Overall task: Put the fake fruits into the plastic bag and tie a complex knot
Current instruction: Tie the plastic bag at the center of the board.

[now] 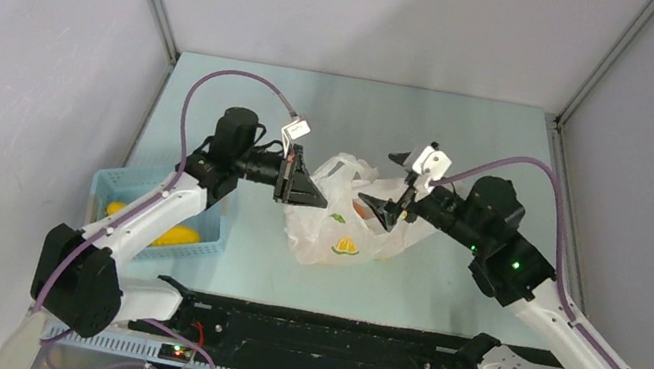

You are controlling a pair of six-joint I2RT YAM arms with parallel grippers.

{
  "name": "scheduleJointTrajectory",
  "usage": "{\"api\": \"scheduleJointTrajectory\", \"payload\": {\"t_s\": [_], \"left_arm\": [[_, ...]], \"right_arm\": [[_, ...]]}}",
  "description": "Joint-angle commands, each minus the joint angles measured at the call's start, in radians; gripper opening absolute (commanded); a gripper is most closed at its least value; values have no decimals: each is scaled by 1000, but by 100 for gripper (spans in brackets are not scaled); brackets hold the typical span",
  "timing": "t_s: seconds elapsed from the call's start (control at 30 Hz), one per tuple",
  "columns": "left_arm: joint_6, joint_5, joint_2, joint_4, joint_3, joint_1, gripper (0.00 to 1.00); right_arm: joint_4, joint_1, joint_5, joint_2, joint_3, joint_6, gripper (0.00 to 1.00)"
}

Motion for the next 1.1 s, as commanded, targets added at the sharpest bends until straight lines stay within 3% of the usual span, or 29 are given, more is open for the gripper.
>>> {"api": "scheduleJointTrajectory", "payload": {"t_s": [0.0,0.37,0.53,0.67,0.73,0.77,0.87,0.9,0.93,0.97,1.0,1.07], "left_arm": [[39,40,-4,-28,50,-5,0],[42,44,-13,-31,52,-5,0],[42,43,-14,-30,52,-6,0],[42,43,-17,-29,52,-6,0],[42,40,-18,-30,53,-6,0],[42,38,-19,-30,53,-7,0],[47,17,-25,-46,56,-7,2],[63,-8,-28,-57,65,-8,7],[79,-27,-39,-91,71,-9,27],[127,-81,-46,-115,88,-14,39],[157,-127,-66,-179,98,-20,60],[256,-315,-108,-258,130,-45,85]], "right_arm": [[-3,20,23,38,37,-161,87],[-25,26,59,103,36,-202,74],[-18,26,57,110,37,-192,60],[-20,28,53,105,38,-179,44],[-27,27,49,95,38,-163,31],[-33,27,48,93,37,-158,19],[-46,28,50,79,37,-123,2],[-51,28,52,76,38,-111,0],[-54,28,54,66,37,-82,0],[-61,28,54,60,39,-65,0],[-69,26,61,51,42,-24,0],[-115,23,73,50,87,48,0]]}}
